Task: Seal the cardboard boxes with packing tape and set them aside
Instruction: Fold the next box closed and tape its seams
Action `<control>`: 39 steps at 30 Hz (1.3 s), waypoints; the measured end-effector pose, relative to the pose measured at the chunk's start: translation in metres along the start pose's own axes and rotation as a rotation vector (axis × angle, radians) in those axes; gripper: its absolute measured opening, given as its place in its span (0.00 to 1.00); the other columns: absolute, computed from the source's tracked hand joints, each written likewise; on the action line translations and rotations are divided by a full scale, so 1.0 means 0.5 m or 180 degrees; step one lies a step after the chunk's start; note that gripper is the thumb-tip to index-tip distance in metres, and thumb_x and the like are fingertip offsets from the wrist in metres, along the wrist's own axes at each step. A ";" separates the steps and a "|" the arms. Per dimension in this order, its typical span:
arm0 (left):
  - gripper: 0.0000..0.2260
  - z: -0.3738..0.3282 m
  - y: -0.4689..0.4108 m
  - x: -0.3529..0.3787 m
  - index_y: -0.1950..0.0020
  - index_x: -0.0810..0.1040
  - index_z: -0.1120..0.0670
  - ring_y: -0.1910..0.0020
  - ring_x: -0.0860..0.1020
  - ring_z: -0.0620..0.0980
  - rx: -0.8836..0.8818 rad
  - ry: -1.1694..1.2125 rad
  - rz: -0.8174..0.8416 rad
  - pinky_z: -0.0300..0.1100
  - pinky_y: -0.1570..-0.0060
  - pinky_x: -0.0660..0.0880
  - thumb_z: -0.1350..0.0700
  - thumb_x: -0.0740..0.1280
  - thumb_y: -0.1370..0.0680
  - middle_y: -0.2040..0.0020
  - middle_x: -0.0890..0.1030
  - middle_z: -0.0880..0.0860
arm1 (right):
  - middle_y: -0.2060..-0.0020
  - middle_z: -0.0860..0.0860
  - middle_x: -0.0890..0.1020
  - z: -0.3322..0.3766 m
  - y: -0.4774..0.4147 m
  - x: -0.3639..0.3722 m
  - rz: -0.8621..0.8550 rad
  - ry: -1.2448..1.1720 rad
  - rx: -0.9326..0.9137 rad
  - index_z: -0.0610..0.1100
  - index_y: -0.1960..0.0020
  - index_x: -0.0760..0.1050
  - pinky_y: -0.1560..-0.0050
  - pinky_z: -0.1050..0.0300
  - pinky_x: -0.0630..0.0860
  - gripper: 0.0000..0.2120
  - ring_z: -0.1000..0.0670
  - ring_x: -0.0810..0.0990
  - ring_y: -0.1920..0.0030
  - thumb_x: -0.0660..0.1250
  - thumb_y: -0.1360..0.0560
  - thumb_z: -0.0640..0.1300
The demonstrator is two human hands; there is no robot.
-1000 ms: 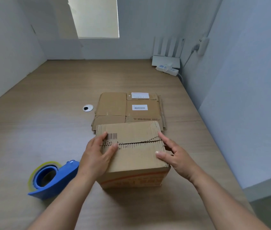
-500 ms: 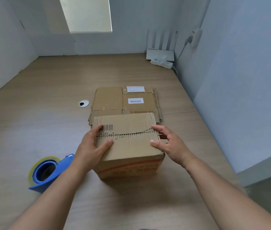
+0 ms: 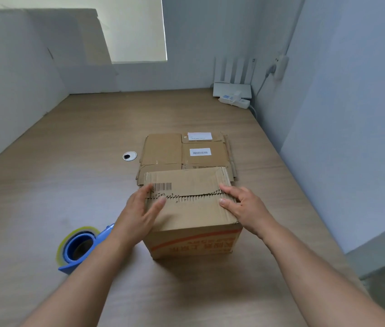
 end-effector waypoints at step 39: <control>0.26 -0.156 0.017 -0.056 0.43 0.76 0.46 0.56 0.78 0.43 0.0395 -0.2307 0.1161 0.39 0.54 0.78 0.30 0.67 0.33 0.51 0.80 0.45 | 0.33 0.50 0.67 0.012 0.010 -0.009 0.0083 0.0366 0.0051 0.55 0.28 0.67 0.33 0.55 0.63 0.24 0.49 0.65 0.31 0.65 0.23 0.55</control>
Point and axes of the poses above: each hand's wrist, its own y-axis away from the middle knuckle, its own x-axis out of the palm, z = x × y, the point moved 3 cm from there along -y, towards the middle knuckle
